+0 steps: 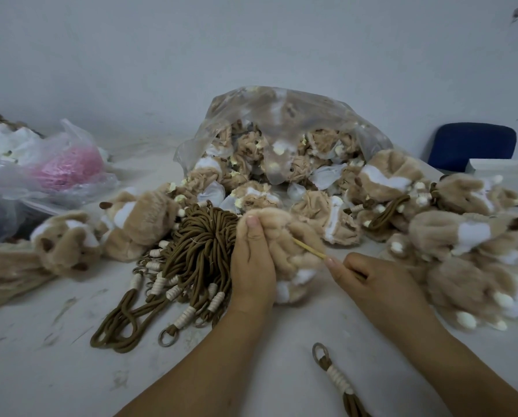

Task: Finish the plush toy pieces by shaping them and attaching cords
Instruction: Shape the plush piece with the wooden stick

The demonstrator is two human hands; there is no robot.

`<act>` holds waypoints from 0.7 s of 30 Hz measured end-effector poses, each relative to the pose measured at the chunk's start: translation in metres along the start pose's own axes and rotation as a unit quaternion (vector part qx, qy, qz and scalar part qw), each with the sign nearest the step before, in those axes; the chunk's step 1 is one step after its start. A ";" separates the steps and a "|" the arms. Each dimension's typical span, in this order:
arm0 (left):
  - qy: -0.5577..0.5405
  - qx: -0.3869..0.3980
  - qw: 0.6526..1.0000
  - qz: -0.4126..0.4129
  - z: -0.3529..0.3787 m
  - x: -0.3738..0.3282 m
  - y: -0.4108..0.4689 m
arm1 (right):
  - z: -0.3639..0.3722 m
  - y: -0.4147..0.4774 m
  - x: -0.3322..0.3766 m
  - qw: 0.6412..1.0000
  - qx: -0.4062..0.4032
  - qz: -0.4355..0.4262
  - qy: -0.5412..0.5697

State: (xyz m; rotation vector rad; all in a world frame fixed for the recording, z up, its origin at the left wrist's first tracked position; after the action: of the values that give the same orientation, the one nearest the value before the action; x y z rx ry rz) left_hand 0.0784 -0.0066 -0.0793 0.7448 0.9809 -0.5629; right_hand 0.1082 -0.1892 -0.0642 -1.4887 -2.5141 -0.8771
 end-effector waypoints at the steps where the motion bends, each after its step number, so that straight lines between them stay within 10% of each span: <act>1: 0.008 -0.007 1.000 0.006 -0.001 -0.002 0.001 | -0.003 0.001 -0.001 1.000 0.003 -0.007 -0.011; 21: 0.056 0.134 0.988 -0.047 0.005 0.003 -0.003 | -0.001 -0.003 -0.001 1.000 -0.016 -0.001 -0.014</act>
State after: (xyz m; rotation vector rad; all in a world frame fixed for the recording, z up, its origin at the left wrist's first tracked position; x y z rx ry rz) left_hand 0.0797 -0.0124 -0.0814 0.9819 1.0608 -0.7523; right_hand 0.1061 -0.1911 -0.0653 -1.5170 -2.5342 -0.9065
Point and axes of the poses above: each hand's wrist, its own y-axis towards the middle knuckle, its own z-axis out of the palm, x = y × z, the point moved 3 cm from there along y, towards the middle knuckle, and after that the axes turned 9 degrees about -y, right-handed, at the moved point
